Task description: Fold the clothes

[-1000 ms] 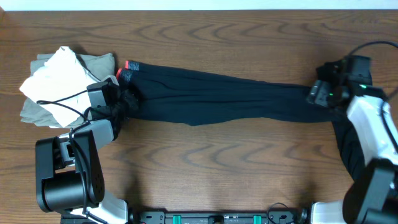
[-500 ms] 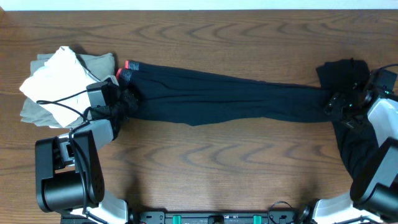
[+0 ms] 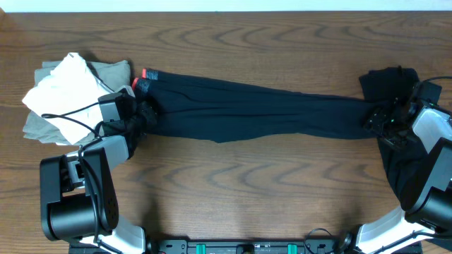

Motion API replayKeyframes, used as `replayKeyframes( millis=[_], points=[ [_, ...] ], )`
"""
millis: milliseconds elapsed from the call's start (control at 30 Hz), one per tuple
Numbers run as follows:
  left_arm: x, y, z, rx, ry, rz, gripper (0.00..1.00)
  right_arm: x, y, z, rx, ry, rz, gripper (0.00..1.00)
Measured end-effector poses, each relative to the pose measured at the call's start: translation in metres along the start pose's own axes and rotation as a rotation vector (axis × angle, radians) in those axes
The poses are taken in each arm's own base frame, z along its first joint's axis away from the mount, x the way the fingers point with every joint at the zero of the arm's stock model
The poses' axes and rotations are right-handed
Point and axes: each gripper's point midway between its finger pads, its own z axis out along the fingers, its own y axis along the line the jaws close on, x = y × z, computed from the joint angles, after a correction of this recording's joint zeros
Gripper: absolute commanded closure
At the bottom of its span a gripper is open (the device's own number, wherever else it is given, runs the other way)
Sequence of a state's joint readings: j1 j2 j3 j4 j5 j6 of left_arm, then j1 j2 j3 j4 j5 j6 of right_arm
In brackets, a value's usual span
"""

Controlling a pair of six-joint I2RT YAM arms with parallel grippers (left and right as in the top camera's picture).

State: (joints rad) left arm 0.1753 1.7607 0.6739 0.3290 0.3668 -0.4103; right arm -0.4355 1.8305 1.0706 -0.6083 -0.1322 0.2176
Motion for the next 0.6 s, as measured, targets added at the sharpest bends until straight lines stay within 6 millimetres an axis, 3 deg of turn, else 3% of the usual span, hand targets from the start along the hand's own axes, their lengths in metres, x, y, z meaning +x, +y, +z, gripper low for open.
replayKeyframes(
  millis=[200,533,600],
  points=[
    [0.000,0.000,0.000,0.000,0.000,0.000,0.61,-0.008,0.002,0.001,-0.011,-0.032,-0.006,0.43],
    [0.000,0.000,0.000,0.000,0.000,0.000,0.60,-0.012,0.004,0.001,-0.019,-0.049,-0.014,0.99],
    [0.000,0.000,0.000,0.000,0.000,0.000,0.61,-0.013,0.005,0.001,-0.022,-0.051,-0.014,0.99]
  ],
)
